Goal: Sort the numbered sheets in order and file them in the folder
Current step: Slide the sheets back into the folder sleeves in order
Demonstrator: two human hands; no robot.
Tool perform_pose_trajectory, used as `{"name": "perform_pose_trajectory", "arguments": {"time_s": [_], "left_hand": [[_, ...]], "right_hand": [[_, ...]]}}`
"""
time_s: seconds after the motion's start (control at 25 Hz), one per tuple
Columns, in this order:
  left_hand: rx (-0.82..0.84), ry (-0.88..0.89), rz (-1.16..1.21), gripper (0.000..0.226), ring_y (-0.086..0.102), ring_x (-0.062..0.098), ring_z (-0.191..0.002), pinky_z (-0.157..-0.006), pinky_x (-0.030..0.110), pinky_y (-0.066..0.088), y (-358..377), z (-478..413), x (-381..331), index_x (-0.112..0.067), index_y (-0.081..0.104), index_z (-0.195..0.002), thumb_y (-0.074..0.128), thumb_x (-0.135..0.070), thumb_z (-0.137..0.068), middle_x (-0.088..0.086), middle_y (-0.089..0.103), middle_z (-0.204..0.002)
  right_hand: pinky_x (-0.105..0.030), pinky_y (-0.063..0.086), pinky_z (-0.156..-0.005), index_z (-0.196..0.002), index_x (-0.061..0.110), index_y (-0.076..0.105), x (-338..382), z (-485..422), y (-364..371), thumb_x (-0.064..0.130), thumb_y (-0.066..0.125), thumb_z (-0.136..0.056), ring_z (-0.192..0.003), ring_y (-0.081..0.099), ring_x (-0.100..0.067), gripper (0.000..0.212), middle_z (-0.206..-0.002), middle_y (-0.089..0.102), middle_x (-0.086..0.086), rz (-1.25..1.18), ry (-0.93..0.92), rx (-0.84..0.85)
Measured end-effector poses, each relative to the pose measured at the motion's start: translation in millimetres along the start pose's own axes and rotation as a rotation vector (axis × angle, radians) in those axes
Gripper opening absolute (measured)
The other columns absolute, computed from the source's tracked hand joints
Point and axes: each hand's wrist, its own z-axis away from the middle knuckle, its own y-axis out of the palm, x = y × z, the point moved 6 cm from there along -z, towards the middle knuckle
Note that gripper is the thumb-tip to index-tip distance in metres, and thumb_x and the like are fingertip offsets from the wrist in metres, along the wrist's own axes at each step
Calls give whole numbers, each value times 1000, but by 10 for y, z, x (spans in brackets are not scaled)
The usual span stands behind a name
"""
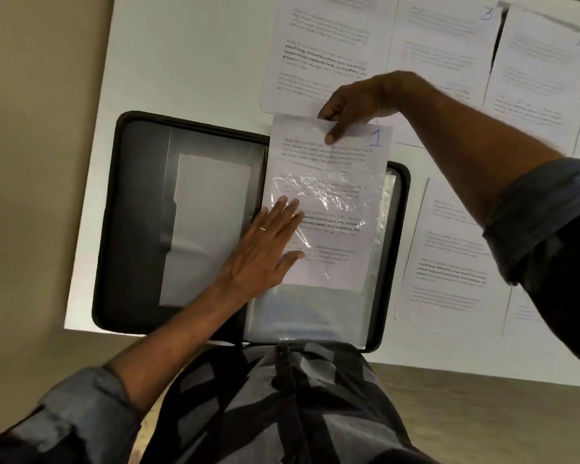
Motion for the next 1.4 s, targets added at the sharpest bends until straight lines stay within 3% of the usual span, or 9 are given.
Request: {"name": "perform_pose_trajectory", "arguments": {"time_s": [0.2,0.4,0.52,0.76,0.92,1.04,1.16,1.32,1.4], "left_hand": [[-5,54,-127,74,3,25,-158,-127,49,14,49,64,-105,-6,21,-161,47,-47,-106,11,10,-170],[31,74,-185,76,0,27,-158,-127,50,14,211,160,-174,-5,15,-161,44,-49,-106,12,6,-171],[32,59,-194,79,0,27,-158,-126,51,14,276,213,-239,-5,14,-162,45,-50,-105,13,4,-171],[9,27,-148,80,-5,27,-158,-128,49,6,299,332,-338,-6,11,-162,45,-50,-105,12,-1,-171],[11,9,-132,80,-5,26,-158,-128,48,8,353,469,-321,-6,11,-162,48,-47,-105,12,-1,-171],[1,-19,-80,79,-5,25,-158,-128,49,8,337,546,-279,-7,11,-162,49,-46,-104,11,0,-171],[-13,-4,-41,78,-3,26,-158,-128,49,8,313,621,-255,-5,14,-162,49,-45,-104,12,4,-171],[-15,29,-61,77,-2,26,-158,-129,47,7,321,621,-220,-5,14,-161,46,-46,-105,13,5,-170],[-6,64,-112,76,0,27,-158,-128,49,9,366,578,-251,-5,14,-161,43,-47,-106,13,5,-170]], "right_hand": [[-33,61,-87,-104,22,75,-38,29,302,9,77,-87,-94,76,-20,22,-102,79,-3,-42,8,32],[-31,59,-90,-119,17,73,72,118,225,17,80,-85,-98,72,-17,35,-109,76,-4,-11,-63,-185],[-33,57,-92,-117,15,74,156,167,251,17,81,-85,-91,69,-12,32,-106,75,-6,-70,-172,-304],[-46,53,-104,-119,8,71,1,94,548,13,75,-90,-106,69,-23,30,-121,71,-18,-86,-54,-159],[-42,57,-96,-119,2,69,92,182,664,43,69,-94,-100,72,-30,47,-117,72,-18,-97,-41,-108],[-35,57,-85,-121,12,65,212,259,753,35,82,-83,-93,70,-23,48,-109,73,-5,78,-89,-187],[-32,49,-79,-121,12,59,192,206,811,26,80,-86,-92,58,-18,43,-101,62,2,55,-127,-273],[-43,48,-83,-104,11,67,165,119,923,22,70,-94,-85,59,-23,15,-94,65,-10,-26,-114,-173],[-47,49,-85,-107,1,68,145,154,949,32,69,-94,-85,59,-27,34,-97,66,-18,-29,-86,-145]]}}
